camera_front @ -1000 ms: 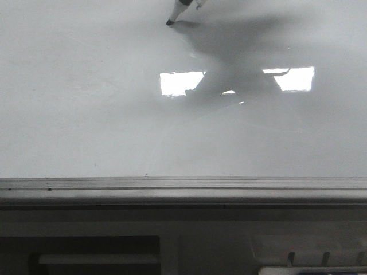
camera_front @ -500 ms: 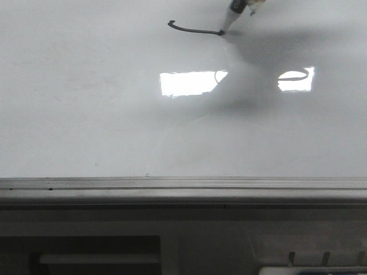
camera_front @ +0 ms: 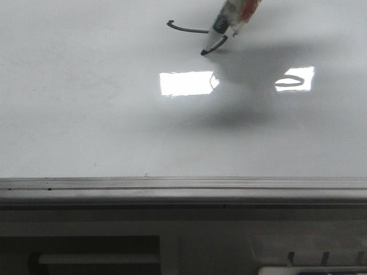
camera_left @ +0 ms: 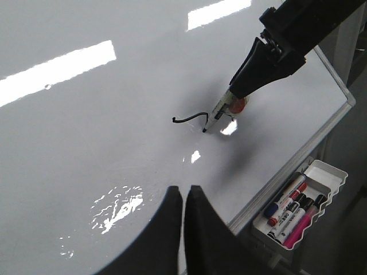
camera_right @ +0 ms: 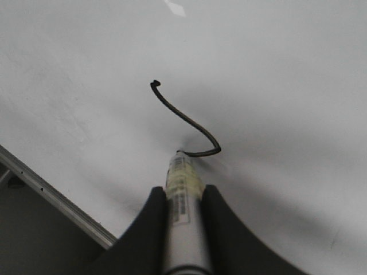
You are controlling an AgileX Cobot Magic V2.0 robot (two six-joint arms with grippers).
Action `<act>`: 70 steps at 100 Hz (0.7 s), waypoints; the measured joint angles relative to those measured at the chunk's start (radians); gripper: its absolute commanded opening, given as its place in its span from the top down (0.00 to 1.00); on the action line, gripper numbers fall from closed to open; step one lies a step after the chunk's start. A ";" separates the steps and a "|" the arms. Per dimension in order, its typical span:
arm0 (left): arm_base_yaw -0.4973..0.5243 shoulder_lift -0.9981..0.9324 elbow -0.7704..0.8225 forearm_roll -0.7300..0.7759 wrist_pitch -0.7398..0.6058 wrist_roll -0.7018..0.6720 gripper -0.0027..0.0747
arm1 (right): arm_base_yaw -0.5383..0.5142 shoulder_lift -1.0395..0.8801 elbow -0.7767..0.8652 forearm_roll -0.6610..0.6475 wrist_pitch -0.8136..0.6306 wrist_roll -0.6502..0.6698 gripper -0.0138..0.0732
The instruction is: Write number 3 on whiteboard
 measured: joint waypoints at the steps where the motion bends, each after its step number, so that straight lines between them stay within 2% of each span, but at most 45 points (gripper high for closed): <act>1: 0.000 0.000 0.000 0.000 0.000 0.000 0.99 | 0.000 0.000 0.000 0.002 0.000 0.000 0.90; 41: 0.000 0.000 0.000 0.000 -0.004 0.000 0.99 | -0.008 0.000 0.000 0.016 0.001 0.002 0.90; 70: 0.000 0.000 0.000 -0.002 -0.004 0.000 0.99 | -0.055 -0.043 0.008 0.005 0.085 0.002 0.90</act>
